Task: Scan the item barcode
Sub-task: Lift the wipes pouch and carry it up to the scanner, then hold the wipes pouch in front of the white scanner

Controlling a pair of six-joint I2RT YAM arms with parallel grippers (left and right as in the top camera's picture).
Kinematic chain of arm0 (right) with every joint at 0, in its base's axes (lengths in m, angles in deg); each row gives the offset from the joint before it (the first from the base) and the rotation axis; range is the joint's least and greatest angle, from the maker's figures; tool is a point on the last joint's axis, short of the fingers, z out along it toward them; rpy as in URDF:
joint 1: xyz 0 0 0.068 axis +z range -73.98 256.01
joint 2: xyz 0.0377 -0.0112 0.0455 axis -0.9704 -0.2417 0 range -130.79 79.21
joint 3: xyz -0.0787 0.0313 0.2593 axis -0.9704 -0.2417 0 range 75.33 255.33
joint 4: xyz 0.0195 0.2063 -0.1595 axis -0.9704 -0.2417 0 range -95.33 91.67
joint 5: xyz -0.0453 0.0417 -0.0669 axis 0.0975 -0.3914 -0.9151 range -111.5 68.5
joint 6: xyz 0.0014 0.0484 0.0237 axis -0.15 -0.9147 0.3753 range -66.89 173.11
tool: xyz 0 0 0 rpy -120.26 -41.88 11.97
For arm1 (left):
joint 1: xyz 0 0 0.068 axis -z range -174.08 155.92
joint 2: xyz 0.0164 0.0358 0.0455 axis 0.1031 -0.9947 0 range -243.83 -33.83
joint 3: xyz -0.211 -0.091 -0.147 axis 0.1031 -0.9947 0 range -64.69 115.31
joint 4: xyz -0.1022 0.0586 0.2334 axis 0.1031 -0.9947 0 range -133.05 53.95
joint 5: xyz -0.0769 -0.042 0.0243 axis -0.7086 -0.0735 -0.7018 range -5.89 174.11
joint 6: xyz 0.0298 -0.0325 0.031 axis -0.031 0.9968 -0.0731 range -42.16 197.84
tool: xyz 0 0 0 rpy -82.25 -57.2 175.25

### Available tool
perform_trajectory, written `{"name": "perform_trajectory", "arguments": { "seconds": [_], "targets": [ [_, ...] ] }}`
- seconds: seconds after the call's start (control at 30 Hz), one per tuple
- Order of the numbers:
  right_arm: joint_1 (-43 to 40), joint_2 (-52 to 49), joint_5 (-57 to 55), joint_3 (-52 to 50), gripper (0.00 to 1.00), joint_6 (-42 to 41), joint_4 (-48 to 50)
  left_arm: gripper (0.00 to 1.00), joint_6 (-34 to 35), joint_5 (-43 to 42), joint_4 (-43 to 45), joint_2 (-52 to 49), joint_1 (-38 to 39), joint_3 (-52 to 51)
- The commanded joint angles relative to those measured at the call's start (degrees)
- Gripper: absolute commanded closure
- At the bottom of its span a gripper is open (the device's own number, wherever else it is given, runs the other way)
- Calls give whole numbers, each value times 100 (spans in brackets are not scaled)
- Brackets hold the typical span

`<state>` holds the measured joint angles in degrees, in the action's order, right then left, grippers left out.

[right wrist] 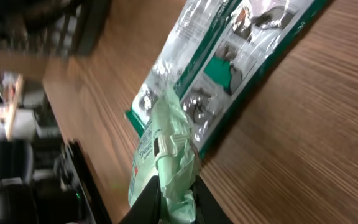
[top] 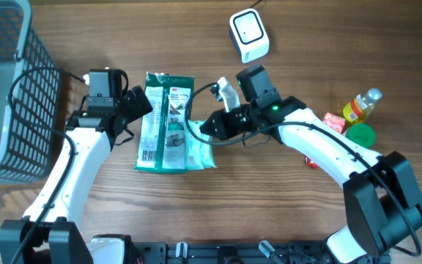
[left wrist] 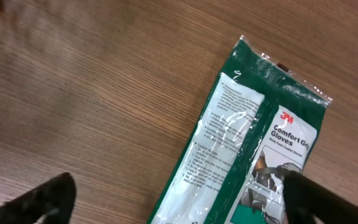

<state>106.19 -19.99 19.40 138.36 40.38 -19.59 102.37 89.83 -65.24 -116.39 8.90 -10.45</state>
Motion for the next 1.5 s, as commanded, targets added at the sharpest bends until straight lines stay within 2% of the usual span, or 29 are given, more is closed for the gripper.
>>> {"name": "perform_trajectory", "arguments": {
  "seconds": [0.0, 0.1, 0.2, 0.4, 0.47, 0.57, 0.8, 1.1, 1.47],
  "targets": [
    [-15, 127, 256, 11, 96, 1126, -107, 0, -7, 103, 4, -61, -22, 85],
    [-28, 129, 219, 85, 96, 1132, -216, 0, -7, 103, 4, -61, -22, 85],
    [-76, 129, -433, 870, 96, 1147, -1333, 0, -7, 103, 4, -61, -22, 85],
    [-59, 120, -1884, 3344, 96, 2959, -4367, 0, -7, 103, 4, -61, -22, 85],
    [-46, 120, -2487, 4046, 96, 3368, -4983, 0, -7, 103, 4, -61, -22, 85],
    [-46, 118, -3198, 4594, 96, 3711, -5235, 0, -7, 103, 7, -61, -22, 85],
    [-46, 24, -4013, 4699, 96, 4599, -4690, 0, -7, 103, 7, -61, -22, 85],
    [-48, -824, -5316, 4699, 96, 5722, -3368, 0, -7, 103, 7, -61, -22, 85],
    [-63, -2194, -6658, 4699, 96, 6771, -695, 0, -7, 103, 4, -61, -22, 85]
  ]
}}
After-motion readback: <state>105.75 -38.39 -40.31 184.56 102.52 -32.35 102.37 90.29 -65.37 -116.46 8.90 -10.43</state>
